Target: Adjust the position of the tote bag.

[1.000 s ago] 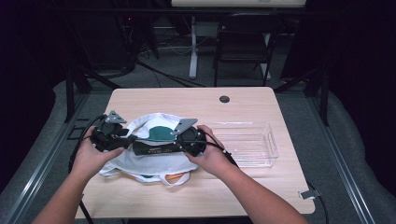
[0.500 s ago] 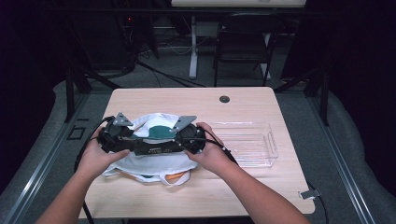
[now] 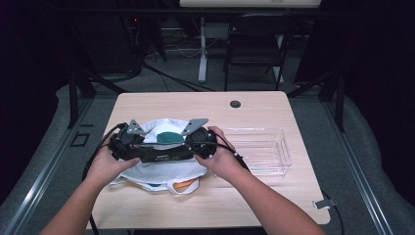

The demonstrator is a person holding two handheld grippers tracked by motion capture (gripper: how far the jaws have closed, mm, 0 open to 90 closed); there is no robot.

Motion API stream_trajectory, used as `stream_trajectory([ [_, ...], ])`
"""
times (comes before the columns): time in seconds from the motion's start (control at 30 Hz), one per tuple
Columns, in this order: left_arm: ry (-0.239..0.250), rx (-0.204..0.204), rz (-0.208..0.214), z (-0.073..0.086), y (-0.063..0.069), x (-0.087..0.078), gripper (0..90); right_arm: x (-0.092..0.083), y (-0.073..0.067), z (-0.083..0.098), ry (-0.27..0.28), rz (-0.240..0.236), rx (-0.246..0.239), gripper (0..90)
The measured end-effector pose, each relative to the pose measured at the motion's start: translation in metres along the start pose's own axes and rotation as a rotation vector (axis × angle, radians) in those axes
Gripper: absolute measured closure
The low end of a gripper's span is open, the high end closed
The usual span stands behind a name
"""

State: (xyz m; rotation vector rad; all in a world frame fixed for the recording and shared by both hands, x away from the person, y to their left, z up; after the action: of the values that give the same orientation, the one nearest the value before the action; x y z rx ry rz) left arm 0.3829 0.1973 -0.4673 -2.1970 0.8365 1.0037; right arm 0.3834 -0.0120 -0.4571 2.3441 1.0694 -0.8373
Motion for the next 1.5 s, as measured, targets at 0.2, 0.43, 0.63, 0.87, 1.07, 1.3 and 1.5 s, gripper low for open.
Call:
stream_trajectory([
  [0.2, -0.009, 0.018, 0.002, 0.001, 0.0, 0.002, 65.2, -0.001, 0.002, -0.001, 0.018, 0.009, 0.013, 84.5],
  [0.43, -0.017, 0.05, -0.022, 0.002, 0.0, 0.002, 74.8, -0.002, 0.003, -0.002, 0.027, 0.013, 0.027, 84.5],
  [0.63, -0.01, 0.051, -0.047, 0.0, 0.0, 0.002, 81.1, -0.003, 0.004, -0.003, 0.035, 0.02, 0.034, 84.5],
  [0.87, 0.002, 0.025, -0.064, -0.003, -0.004, 0.004, 86.2, -0.002, 0.004, -0.004, 0.043, 0.026, 0.039, 84.5],
  [1.07, 0.01, 0.001, -0.072, -0.007, -0.007, 0.004, 87.4, -0.002, 0.003, -0.004, 0.05, 0.03, 0.036, 84.3],
  [1.3, 0.013, -0.021, -0.083, -0.013, -0.013, 0.002, 87.6, -0.001, 0.002, -0.004, 0.045, 0.026, 0.029, 84.2],
  [1.5, 0.021, -0.04, -0.094, -0.021, -0.018, 0.001, 87.6, 0.0, 0.002, -0.004, 0.039, 0.019, 0.03, 83.9],
])
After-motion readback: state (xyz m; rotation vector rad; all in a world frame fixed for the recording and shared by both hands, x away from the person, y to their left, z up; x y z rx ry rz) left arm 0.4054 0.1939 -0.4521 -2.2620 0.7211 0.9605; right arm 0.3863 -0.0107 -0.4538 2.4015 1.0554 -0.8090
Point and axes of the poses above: each handheld gripper's, and its own axes: x roughly forward along the jaws, z roughly out of its underside, y roughly to its right, the point moved 4 cm from there along x, roughly forward along the jaws, and after that the axes turned 6 degrees about x, right-handed, at the moved point
